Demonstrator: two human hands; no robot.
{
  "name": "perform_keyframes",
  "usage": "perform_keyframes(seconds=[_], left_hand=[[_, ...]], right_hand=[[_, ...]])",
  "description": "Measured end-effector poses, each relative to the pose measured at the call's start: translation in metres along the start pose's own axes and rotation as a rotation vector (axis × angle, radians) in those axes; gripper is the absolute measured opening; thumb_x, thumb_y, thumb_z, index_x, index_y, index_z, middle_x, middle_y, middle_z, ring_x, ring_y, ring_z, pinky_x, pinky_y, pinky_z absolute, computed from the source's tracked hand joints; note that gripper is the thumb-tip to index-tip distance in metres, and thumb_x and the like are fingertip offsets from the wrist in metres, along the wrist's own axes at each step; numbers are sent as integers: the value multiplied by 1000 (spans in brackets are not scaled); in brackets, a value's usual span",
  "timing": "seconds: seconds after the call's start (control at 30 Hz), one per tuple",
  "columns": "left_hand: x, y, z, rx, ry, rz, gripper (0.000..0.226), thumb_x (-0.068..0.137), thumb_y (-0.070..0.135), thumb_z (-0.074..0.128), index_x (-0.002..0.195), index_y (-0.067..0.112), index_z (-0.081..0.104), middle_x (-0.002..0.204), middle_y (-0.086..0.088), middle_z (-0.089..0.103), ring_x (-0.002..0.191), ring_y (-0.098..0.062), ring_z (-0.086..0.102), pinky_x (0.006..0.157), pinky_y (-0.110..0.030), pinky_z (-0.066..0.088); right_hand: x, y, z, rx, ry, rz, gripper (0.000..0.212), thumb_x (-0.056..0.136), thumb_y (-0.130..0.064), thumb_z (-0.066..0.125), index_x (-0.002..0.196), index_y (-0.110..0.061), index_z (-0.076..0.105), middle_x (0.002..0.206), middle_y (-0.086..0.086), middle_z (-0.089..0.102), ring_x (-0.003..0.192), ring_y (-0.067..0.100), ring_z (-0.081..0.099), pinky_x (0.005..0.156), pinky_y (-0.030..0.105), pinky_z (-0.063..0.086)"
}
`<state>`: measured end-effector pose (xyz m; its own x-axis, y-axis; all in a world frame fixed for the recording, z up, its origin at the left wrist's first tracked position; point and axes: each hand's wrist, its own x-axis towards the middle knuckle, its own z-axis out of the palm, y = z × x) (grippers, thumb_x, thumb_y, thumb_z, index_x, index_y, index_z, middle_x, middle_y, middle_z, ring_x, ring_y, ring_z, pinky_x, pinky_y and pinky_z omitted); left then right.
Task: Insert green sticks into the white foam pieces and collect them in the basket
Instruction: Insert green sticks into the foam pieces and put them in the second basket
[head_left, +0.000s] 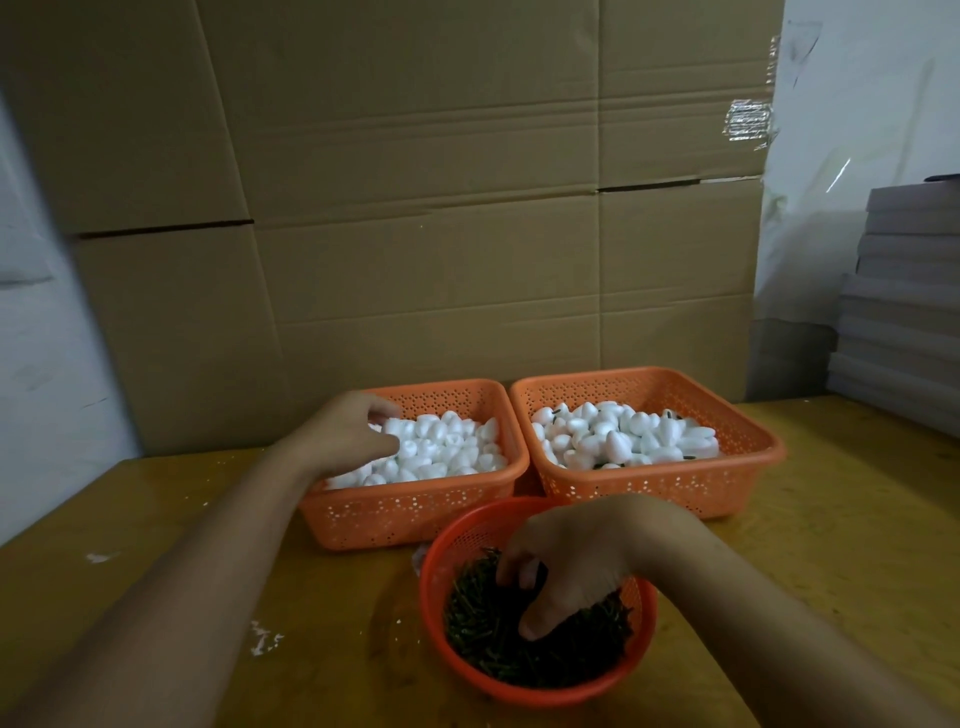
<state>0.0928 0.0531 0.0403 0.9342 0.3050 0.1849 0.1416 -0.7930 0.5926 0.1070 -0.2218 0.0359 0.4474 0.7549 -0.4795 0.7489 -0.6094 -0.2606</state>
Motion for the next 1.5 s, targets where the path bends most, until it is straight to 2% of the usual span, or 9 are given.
perform_keyframes(seconds=[0.1,0.23,0.57,0.67,0.8,0.97,1.17,1.4,1.5], left_hand=[[-22,18,3,-246,52,77,34,81,9,73,105,33,71,112,15,71,103,-5,68,92,-34,57],[-50,45,10,-470,77,239,35,79,11,82,97,40,72,107,19,72,94,-5,73,80,-28,58],[-73,64,31,-506,1,417,48,79,-8,78,99,35,74,106,12,73,92,-8,72,73,-20,55],[-72,62,31,-503,6,412,44,80,2,81,104,39,72,108,15,73,92,-6,72,72,-19,54],[-74,61,33,-609,-84,361,27,87,38,71,113,34,71,96,6,75,90,-13,74,82,-26,58],[-75,63,36,-816,-196,239,63,86,62,56,96,1,65,78,-3,66,68,-19,64,71,-29,56],[-78,64,35,-880,-204,166,82,82,67,58,104,-12,60,68,-4,58,56,-14,55,61,-30,55],[-84,72,32,-911,-205,107,76,91,55,50,109,-18,53,66,-3,56,54,-13,52,60,-28,53],[-83,72,31,-1083,-249,1,55,100,45,46,109,-8,57,65,-3,56,50,-12,50,54,-28,52]], right_hand=[[1,0,0,-13,3,4,63,89,-42,69,145,-26,45,135,-4,56,118,29,60,99,44,52],[0,0,0,-19,4,4,62,90,-43,68,145,-27,45,135,-3,56,118,28,60,99,44,52],[0,1,1,0,7,-3,63,91,-41,67,147,-25,43,137,-2,55,120,27,57,100,44,52],[0,1,0,0,-1,0,63,91,-42,67,147,-27,42,138,-3,54,121,27,57,100,43,52],[0,0,1,-16,7,5,62,91,-45,66,146,-28,43,137,-3,55,118,28,60,99,44,52],[-1,0,1,-28,5,4,62,91,-47,65,147,-29,42,137,-3,55,118,29,60,100,45,51],[-1,0,1,-16,-3,-15,62,92,-43,65,147,-26,41,138,-4,54,121,27,57,101,43,51],[-1,0,2,-27,18,-24,59,90,-41,68,144,-27,46,135,-4,56,118,26,59,100,44,52],[2,0,5,-93,51,-41,48,89,-35,69,134,-27,56,127,-2,59,112,25,62,96,45,53]])
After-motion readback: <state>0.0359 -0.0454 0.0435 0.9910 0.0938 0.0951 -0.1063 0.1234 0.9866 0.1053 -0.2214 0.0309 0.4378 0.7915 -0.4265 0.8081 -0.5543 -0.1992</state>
